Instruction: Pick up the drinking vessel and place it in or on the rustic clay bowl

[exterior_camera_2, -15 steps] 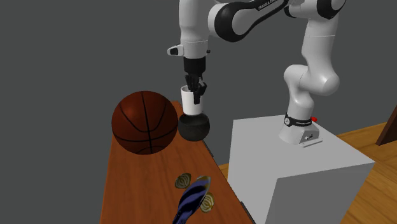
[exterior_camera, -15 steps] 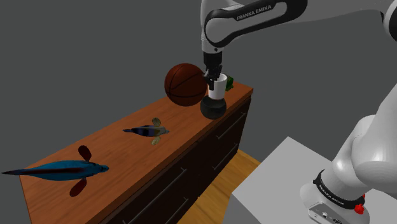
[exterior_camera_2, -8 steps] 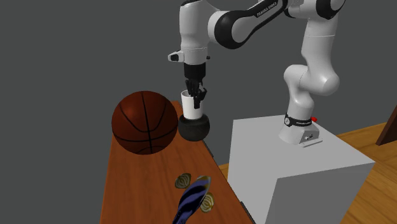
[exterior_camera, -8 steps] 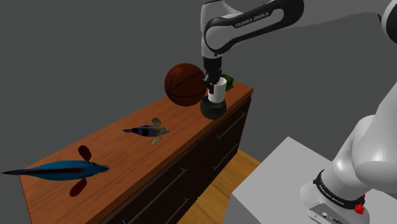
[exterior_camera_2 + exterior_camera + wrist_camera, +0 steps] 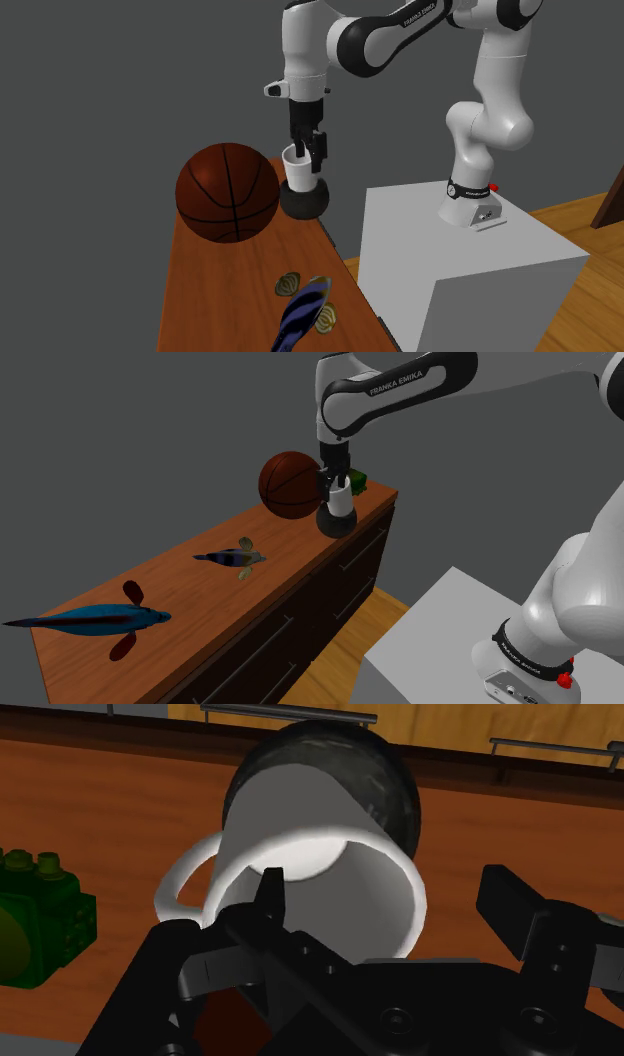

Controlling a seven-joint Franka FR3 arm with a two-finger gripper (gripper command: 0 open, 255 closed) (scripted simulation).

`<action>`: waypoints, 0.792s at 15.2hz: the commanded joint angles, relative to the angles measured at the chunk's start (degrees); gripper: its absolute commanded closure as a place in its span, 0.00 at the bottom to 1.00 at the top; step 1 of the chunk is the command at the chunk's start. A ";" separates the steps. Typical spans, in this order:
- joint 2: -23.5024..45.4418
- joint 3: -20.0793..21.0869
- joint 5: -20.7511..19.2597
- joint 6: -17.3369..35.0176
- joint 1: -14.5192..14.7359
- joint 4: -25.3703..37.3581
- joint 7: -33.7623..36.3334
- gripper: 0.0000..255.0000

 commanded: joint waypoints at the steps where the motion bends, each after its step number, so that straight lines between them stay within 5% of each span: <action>1: 0.00 0.00 0.00 -0.01 0.00 0.01 0.00 0.00; 5: -0.99 0.15 0.13 -7.12 0.17 6.13 -0.09 0.00; 12: -0.99 0.15 0.13 -7.12 0.17 6.13 -0.09 0.00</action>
